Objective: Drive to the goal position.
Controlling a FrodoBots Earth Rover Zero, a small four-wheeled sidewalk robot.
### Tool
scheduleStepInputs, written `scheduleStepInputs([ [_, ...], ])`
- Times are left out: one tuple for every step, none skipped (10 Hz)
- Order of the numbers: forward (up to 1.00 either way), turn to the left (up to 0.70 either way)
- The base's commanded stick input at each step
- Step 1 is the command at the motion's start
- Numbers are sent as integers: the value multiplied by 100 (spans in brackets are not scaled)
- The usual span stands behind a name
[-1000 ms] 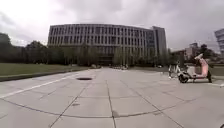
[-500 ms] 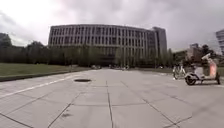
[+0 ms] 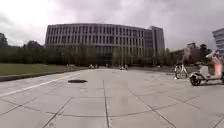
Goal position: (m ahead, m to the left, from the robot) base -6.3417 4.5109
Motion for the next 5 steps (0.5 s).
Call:
scheduleStepInputs([
  [70,0],
  [70,0],
  [70,0],
  [70,0],
  [70,0],
])
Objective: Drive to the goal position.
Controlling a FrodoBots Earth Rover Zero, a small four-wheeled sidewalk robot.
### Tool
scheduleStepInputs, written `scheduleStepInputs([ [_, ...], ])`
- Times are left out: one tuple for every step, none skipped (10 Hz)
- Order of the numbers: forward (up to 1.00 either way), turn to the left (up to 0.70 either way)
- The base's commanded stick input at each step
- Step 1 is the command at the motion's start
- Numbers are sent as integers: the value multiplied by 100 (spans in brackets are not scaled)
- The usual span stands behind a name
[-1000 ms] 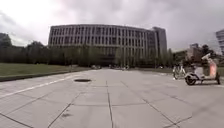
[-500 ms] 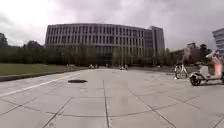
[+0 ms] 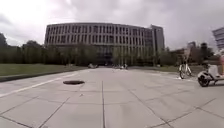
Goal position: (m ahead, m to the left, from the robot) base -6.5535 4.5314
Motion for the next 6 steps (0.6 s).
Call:
scheduleStepInputs([
  [70,0],
  [70,0],
  [70,0],
  [70,0],
  [70,0],
  [70,0],
])
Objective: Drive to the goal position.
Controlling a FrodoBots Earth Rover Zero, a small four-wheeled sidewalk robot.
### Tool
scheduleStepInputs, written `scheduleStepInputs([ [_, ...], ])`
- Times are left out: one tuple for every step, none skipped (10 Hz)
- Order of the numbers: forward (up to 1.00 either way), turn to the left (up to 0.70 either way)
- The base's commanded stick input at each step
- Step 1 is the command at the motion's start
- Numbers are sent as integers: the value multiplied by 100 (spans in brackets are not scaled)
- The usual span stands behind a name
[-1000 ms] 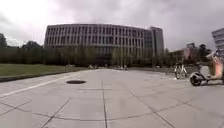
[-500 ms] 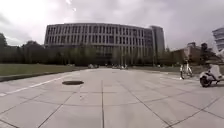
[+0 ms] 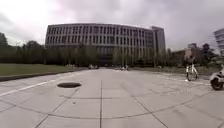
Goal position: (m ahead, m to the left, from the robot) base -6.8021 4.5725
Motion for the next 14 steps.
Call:
scheduleStepInputs([
  [70,0],
  [70,0],
  [70,0],
  [70,0],
  [70,0],
  [70,0],
  [70,0],
  [70,0],
  [70,0],
  [70,0],
  [70,0],
  [70,0],
  [70,0],
  [70,0],
])
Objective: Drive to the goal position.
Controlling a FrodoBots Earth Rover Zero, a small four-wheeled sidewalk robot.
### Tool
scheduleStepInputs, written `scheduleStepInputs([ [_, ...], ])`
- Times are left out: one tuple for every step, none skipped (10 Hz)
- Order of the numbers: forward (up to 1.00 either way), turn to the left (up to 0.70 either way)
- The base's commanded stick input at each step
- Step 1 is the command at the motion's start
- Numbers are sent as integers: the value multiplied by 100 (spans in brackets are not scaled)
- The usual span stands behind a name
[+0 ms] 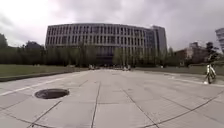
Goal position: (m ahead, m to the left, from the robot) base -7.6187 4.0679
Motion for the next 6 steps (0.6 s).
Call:
scheduleStepInputs([
  [70,0],
  [70,0],
  [70,0],
  [70,0],
  [70,0],
  [70,0],
])
